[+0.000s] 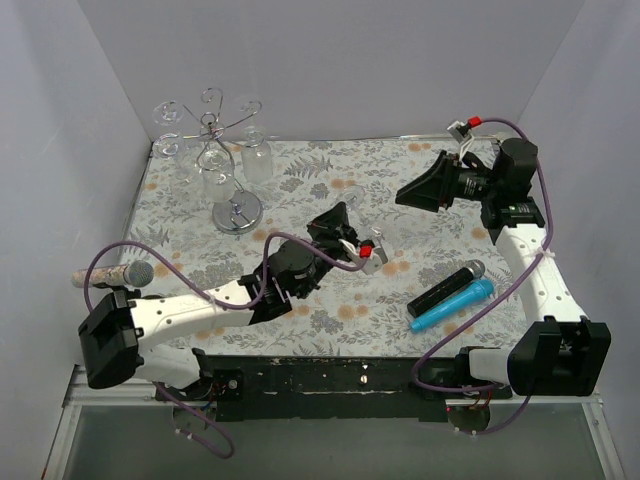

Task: Place the wine glass upside down on the wine glass rack
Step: Turn the wine glass upside down at the wine rack.

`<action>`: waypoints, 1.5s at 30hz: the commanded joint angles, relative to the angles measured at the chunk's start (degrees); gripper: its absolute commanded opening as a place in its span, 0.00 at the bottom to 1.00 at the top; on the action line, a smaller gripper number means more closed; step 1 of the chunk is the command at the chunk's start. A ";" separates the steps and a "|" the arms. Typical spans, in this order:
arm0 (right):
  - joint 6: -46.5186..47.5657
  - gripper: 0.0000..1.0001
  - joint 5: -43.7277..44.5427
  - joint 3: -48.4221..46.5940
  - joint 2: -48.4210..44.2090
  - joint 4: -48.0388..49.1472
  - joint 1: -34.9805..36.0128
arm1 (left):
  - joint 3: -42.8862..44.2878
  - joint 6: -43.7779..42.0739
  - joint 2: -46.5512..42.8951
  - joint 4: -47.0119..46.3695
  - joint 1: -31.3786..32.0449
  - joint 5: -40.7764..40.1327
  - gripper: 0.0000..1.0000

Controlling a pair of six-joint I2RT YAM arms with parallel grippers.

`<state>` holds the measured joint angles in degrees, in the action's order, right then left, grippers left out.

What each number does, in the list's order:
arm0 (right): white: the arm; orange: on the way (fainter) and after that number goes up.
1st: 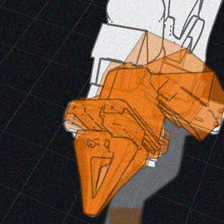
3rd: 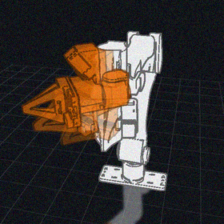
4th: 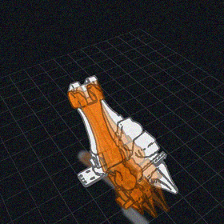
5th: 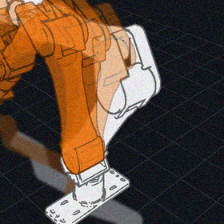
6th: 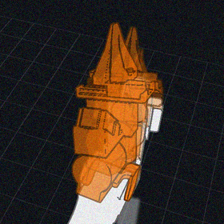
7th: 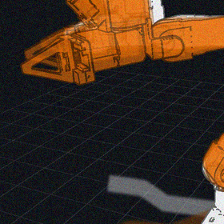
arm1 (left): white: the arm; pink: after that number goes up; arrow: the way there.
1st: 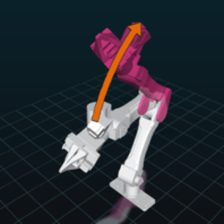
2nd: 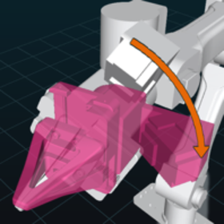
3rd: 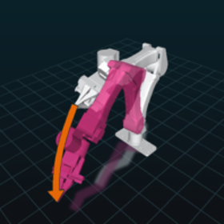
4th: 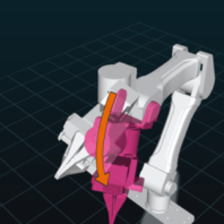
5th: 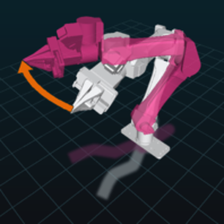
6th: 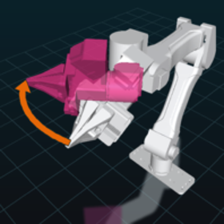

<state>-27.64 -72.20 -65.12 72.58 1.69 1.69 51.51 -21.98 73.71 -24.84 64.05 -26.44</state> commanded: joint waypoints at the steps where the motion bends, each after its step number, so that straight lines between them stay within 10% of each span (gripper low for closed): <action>1: -16.20 0.66 -0.13 2.36 -1.82 17.72 0.77 | -1.40 -9.04 0.82 -15.31 1.16 -1.87 0.00; 25: -20.97 0.66 5.49 7.55 -1.47 14.22 6.83 | -7.47 -22.06 8.11 -28.95 3.97 1.83 0.00; 45: -21.66 0.41 7.78 9.04 1.51 10.78 9.47 | -6.16 -25.39 10.84 -25.43 3.98 2.27 0.00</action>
<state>-46.61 -63.68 -57.32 73.73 9.50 10.63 43.68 -45.65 84.99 -48.03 67.72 -25.56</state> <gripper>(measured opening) 0.436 0.052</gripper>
